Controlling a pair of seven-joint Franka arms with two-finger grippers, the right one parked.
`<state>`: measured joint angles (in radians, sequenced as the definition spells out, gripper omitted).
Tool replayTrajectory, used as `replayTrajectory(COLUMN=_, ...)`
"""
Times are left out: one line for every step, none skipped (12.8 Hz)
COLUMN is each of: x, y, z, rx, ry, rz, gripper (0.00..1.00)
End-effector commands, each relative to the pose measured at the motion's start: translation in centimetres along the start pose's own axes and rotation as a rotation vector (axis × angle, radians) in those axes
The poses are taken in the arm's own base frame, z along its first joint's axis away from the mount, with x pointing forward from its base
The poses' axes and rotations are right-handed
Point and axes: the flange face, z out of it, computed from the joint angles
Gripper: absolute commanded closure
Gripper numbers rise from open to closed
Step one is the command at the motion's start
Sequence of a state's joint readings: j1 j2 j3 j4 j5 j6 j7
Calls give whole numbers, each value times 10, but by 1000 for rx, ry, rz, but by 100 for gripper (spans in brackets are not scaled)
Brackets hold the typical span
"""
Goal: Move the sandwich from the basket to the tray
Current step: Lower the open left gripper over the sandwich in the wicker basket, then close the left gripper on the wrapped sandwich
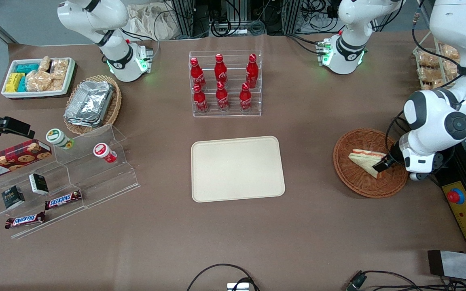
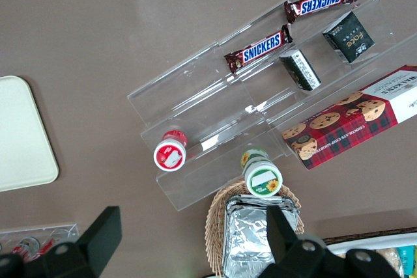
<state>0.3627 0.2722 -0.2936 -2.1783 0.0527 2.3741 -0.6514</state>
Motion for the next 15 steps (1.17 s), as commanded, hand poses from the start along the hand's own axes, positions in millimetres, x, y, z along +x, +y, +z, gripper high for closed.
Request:
replayTrajectory(x=-2, y=0, z=8, rx=-6, ry=-8, rz=-23, gripper=0)
replayTrajectory(x=-2, y=0, z=11, rx=-4, ry=-13, rz=-30, gripper=0)
replayTrajectory(x=-3, y=2, z=15, rx=-2, ry=-21, rz=-48, gripper=0)
replayTrajectory(x=-2, y=4, z=20, rx=0, ry=-28, rz=-55, gripper=0)
replayTrajectory(x=-2, y=9, z=20, rx=-3, ry=-29, rz=-48, gripper=0)
replayTrajectory(x=0, y=14, z=24, rx=1, ry=-38, rz=-38, gripper=1)
replayTrajectory(x=2, y=18, z=22, rx=-2, ry=-37, rz=-39, gripper=15)
replayTrajectory(x=-1, y=24, z=21, rx=-3, ry=-34, rz=-46, gripper=43)
replayTrajectory(x=-5, y=31, z=17, rx=0, ry=-25, rz=-25, gripper=64)
replayTrajectory(x=-9, y=32, z=15, rx=18, ry=-36, rz=5, gripper=93)
replayTrajectory(x=-9, y=35, z=5, rx=35, ry=-52, rz=48, gripper=100)
replayTrajectory(x=-4, y=40, z=-7, rx=38, ry=-53, rz=73, gripper=100)
replayTrajectory(x=1, y=45, z=-22, rx=40, ry=-53, rz=94, gripper=100)
replayTrajectory(x=5, y=51, z=-38, rx=44, ry=-58, rz=131, gripper=100)
replayTrajectory(x=8, y=62, z=-58, rx=40, ry=-56, rz=175, gripper=100)
